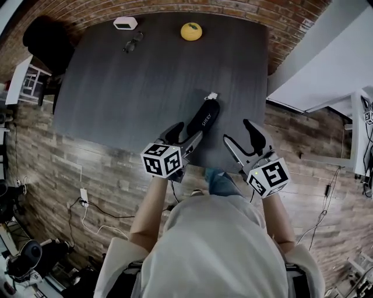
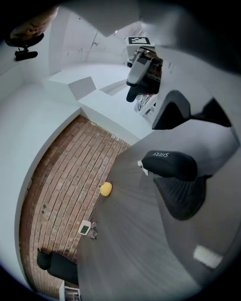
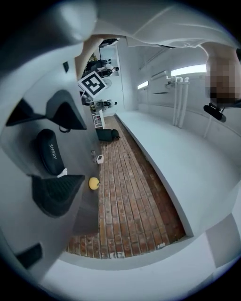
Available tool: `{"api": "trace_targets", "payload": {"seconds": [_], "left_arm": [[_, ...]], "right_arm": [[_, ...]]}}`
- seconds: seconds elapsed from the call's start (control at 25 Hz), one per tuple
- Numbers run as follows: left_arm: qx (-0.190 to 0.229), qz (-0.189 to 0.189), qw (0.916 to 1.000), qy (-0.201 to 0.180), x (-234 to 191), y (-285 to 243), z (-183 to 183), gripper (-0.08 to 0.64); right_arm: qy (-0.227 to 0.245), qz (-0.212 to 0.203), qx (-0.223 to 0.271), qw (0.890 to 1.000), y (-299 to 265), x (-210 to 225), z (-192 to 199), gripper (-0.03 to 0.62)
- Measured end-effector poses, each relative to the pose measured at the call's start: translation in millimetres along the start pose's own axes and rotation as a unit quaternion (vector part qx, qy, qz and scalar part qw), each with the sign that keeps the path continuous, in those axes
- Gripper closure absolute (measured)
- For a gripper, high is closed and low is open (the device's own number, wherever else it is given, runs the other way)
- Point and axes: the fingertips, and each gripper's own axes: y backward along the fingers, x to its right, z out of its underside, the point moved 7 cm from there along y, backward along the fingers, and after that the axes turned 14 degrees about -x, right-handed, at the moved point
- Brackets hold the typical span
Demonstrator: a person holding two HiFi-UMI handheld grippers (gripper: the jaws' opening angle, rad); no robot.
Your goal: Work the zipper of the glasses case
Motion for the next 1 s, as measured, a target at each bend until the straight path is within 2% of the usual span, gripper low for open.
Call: {"api": "trace_targets", "payload": {"seconds": [0.24,0.44,0.64,0.76,1.0], "left_arm": [[-0.057,0.007,0.9983,0.001,-21,-47,-17,0.241],[-0.115,0.020,0.9929,0.021,-37,-80,-19,0.241],[-0.167,0.064,0.9836,0.019,-38,-101,-13,0.241],[-0.189,0.083,0.9785,0.007,-29,-110,-10,0.239],[-0.220,0.062,0.9724,-0.045,-5,-122,1,0.254]], "right_arm": [[-0.021,-0.026,-0.018,0.999,-30,26,1,0.314],[-0.023,-0.047,-0.033,0.998,-49,41,2,0.322],[-0.033,-0.054,-0.037,0.997,-60,51,4,0.331],[-0.035,-0.056,-0.042,0.997,-62,54,4,0.333],[-0.035,-0.051,-0.041,0.997,-62,61,6,0.337]]}}
